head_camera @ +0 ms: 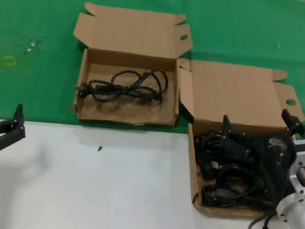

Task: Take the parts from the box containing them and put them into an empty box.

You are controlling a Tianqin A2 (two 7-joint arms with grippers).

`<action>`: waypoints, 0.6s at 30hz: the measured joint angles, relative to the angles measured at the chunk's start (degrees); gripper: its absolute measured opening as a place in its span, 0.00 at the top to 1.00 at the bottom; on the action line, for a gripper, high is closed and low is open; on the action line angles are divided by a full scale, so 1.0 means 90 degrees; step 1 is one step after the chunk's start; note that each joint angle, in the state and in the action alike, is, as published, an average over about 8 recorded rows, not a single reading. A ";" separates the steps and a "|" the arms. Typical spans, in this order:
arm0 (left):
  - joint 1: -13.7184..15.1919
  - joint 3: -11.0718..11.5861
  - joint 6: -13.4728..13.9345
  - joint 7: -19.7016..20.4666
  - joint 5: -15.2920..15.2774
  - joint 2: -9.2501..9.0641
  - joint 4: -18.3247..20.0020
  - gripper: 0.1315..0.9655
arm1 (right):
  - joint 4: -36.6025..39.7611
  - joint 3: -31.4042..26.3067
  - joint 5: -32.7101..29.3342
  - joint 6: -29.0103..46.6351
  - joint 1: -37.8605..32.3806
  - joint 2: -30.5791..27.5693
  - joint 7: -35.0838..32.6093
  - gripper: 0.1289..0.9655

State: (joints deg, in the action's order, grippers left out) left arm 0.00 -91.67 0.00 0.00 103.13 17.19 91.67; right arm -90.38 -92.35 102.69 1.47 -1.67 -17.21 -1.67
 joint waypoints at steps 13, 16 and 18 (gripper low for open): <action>0.0000 0.0000 0.0000 0.0000 0.0000 0.0000 0.0000 0.00 | 0.0000 0.0000 0.0000 0.0000 0.0000 0.0000 0.0000 0.00; 0.0000 0.0000 0.0000 0.0000 0.0000 0.0000 0.0000 0.00 | 0.0000 0.0000 0.0000 0.0000 0.0000 0.0000 0.0000 0.00; 0.0000 0.0000 0.0000 0.0000 0.0000 0.0000 0.0000 0.00 | 0.0000 0.0000 0.0000 0.0000 0.0000 0.0000 0.0000 0.00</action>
State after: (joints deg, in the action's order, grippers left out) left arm 0.00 -91.67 0.00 0.00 103.13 17.19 91.67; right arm -90.38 -92.35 102.69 1.47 -1.67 -17.21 -1.67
